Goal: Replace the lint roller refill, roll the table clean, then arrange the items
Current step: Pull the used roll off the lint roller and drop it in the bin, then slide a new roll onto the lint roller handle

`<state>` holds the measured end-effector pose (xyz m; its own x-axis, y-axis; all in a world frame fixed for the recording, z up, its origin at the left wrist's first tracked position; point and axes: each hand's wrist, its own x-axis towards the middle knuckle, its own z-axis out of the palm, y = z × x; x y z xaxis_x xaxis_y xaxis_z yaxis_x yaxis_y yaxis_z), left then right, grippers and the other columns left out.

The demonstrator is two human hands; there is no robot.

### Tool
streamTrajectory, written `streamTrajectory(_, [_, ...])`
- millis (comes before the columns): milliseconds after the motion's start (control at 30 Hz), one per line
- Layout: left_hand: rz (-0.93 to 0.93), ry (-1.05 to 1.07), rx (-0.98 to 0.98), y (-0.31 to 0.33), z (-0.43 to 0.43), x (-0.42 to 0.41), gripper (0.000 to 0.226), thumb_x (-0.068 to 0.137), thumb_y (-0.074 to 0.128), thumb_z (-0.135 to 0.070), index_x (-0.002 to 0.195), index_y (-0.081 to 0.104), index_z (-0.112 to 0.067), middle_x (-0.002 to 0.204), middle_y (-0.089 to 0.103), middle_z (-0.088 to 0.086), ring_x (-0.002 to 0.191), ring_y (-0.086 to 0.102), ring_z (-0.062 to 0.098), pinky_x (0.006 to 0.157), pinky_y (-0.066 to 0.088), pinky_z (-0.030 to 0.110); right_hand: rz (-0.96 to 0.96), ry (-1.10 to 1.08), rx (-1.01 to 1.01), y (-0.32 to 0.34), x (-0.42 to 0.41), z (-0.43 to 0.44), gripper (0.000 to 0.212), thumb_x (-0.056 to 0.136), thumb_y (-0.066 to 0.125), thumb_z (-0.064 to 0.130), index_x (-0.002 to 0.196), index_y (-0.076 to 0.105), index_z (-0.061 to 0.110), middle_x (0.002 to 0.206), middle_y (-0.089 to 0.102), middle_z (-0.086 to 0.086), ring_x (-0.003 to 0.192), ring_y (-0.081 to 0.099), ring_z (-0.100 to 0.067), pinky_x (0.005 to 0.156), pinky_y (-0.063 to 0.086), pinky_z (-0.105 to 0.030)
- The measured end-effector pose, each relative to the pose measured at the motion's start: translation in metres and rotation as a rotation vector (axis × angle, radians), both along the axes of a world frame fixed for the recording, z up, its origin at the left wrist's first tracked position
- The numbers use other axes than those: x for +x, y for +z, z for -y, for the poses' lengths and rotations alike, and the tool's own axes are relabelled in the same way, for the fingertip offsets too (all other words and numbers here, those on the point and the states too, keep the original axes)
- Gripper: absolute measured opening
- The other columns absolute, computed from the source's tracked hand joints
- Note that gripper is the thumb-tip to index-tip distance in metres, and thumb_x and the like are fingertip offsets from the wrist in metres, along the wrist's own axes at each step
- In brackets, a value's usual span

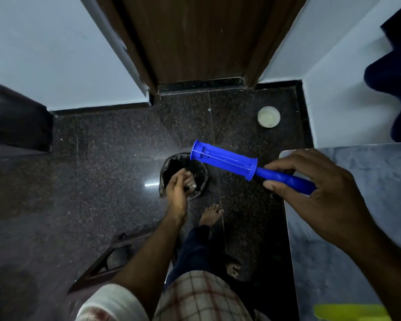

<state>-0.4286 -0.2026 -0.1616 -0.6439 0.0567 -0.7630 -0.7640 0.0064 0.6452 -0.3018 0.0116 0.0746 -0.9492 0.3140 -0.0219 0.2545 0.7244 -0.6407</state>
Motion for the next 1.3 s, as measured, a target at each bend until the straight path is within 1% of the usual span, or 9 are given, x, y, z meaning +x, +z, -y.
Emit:
streamTrajectory(133, [-0.116,-0.161,0.054,0.037,-0.03,0.002,0.031,0.106,0.052,-0.012,0.13,0.067,0.0,0.123,0.074,0.022,0.114,0.07,0.024,0.083,0.059,0.03,-0.019,-0.082,0.003,0.012,0.02,-0.005,0.022,0.085,0.075,0.033,0.102,0.075,0.019,0.094,0.068,0.007,0.091,0.062,-0.018,0.083,0.047,-0.032])
streamTrajectory(300, [-0.219,-0.313,0.182,0.086,-0.076,0.011,0.023,0.106,0.051,-0.004,0.092,0.066,-0.014,0.086,0.067,0.003,0.091,0.064,0.021,0.081,0.055,0.032,-0.066,-0.211,0.001,0.031,0.053,-0.006,0.02,0.086,0.076,0.033,0.102,0.074,0.021,0.092,0.065,0.011,0.09,0.062,-0.016,0.082,0.049,-0.032])
streamTrajectory(400, [-0.302,-0.458,0.263,0.111,-0.099,0.021,0.018,0.104,0.053,-0.009,0.107,0.071,-0.009,0.084,0.079,-0.011,0.08,0.074,0.003,0.075,0.061,0.021,-0.094,-0.292,0.032,0.044,0.078,-0.005,0.015,0.088,0.076,0.033,0.1,0.073,0.025,0.091,0.064,0.013,0.09,0.06,-0.013,0.081,0.049,-0.03])
streamTrajectory(533, [-0.463,-0.677,0.388,0.156,-0.132,0.041,0.067,0.089,0.06,-0.036,0.135,0.059,0.014,0.111,0.08,-0.016,0.104,0.074,0.008,0.09,0.06,0.034,-0.117,-0.437,0.072,0.06,0.119,0.0,0.013,0.089,0.078,0.031,0.099,0.072,0.025,0.09,0.063,0.014,0.09,0.059,-0.011,0.081,0.046,-0.024])
streamTrajectory(700, [-0.602,-0.888,0.507,0.186,-0.165,0.083,0.045,0.095,0.054,-0.024,0.125,0.07,0.006,0.137,0.072,0.009,0.122,0.071,0.021,0.096,0.058,0.031,-0.129,-0.651,0.1,0.084,0.182,0.019,0.011,0.093,0.073,0.037,0.1,0.072,0.029,0.091,0.061,0.019,0.091,0.058,-0.008,0.082,0.042,-0.016])
streamTrajectory(800, [-0.654,-1.043,0.563,0.201,-0.186,0.119,0.041,0.094,0.052,-0.015,0.121,0.07,0.009,0.134,0.073,0.0,0.127,0.069,0.015,0.102,0.055,0.03,-0.131,-0.777,0.114,0.098,0.225,0.038,0.012,0.095,0.068,0.039,0.103,0.072,0.031,0.093,0.063,0.019,0.091,0.059,-0.01,0.082,0.044,-0.02])
streamTrajectory(967, [-0.596,-1.349,0.651,0.237,-0.211,0.206,0.042,0.098,0.05,-0.014,0.136,0.064,-0.003,0.123,0.076,0.009,0.117,0.071,0.024,0.103,0.053,0.068,-0.169,-1.025,0.179,0.109,0.299,0.077,0.015,0.094,0.073,0.03,0.108,0.075,0.024,0.1,0.067,0.015,0.096,0.061,-0.013,0.085,0.048,-0.031])
streamTrajectory(1133, [-0.466,-1.627,0.786,0.258,-0.228,0.303,0.062,0.087,0.058,-0.035,0.136,0.06,0.002,0.12,0.073,0.016,0.105,0.069,0.012,0.096,0.055,0.039,-0.182,-1.273,0.238,0.115,0.363,0.12,0.019,0.093,0.074,0.035,0.109,0.076,0.026,0.103,0.066,0.021,0.095,0.062,-0.009,0.083,0.049,-0.024])
streamTrajectory(1300, [-0.559,-1.971,0.843,0.251,-0.237,0.421,0.039,0.096,0.06,0.007,0.124,0.063,-0.02,0.111,0.074,0.005,0.101,0.07,0.009,0.094,0.057,0.037,-0.151,-1.496,0.227,0.118,0.423,0.166,0.021,0.093,0.072,0.041,0.112,0.073,0.032,0.104,0.062,0.027,0.098,0.061,-0.003,0.086,0.044,-0.013])
